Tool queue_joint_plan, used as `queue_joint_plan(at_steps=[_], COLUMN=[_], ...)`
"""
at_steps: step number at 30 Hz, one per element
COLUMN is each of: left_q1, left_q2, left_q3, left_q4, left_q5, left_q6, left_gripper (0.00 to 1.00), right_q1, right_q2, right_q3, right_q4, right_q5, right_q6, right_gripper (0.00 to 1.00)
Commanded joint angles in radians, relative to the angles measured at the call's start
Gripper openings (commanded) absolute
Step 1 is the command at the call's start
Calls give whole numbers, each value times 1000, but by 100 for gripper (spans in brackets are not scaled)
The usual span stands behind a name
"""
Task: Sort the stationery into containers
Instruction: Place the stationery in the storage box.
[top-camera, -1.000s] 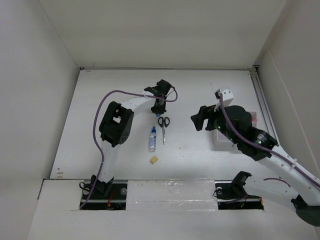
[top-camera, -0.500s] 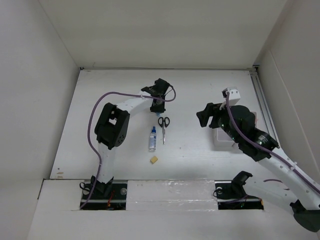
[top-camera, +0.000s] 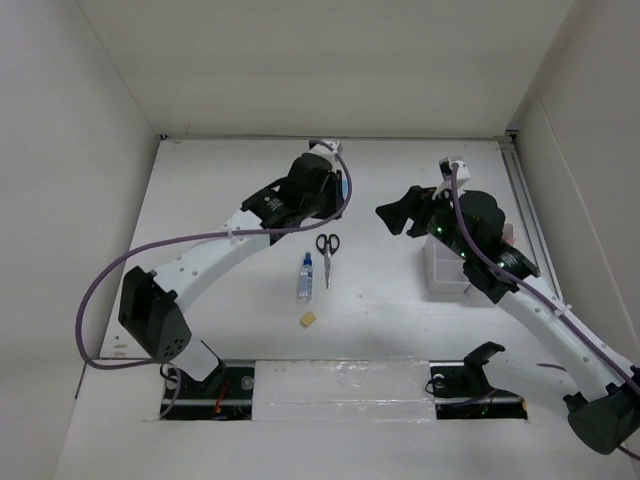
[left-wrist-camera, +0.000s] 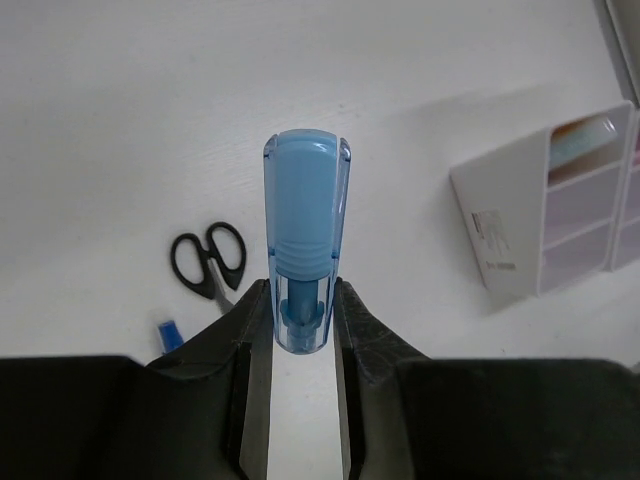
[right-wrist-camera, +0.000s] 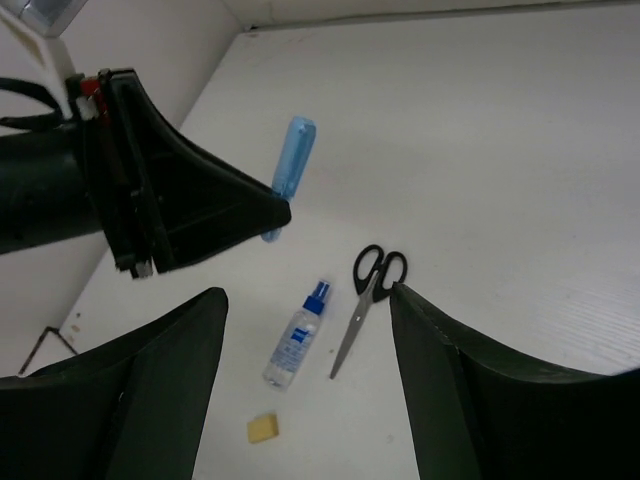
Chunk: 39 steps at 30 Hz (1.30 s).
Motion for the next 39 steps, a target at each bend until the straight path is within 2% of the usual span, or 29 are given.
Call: queue_joint_plan(at_steps=[1,4,10,19,26,32,33,37,39], left_q1=[-62,-118,-141,-141,-141,-141,-141,-141,-141], left_q2=[-82,-130,-155,-213,-234,-244,-244,-244,-244], left_q3=[-66,-114,-123,-123,-146,-155,-155,-164,-164], left_q4=[65,100,108,139,169,169,169,179,188], left_q5=[28,-44,-18,55,88,97,97,97,97], left_q6=[36,46,56,56,74,74,74,74,74], left_gripper=[0,0,0,0,0,0,0,0,0], right_q1=[-6,5,55,92,103,112,112,123,123], right_q2=[31,60,97,137,196,218,229,238,247], right_q3=[37,46,55,44,44,53,53,63,63], right_q4=[158,187,205,236,267,288,288,297,297], right_q5=[-95,-70,51,114,105,105,105,86,86], right_q6=[73,91,111,151,165,183,183,194,194], right_gripper=[72,71,68,64,62,54,48,40,39])
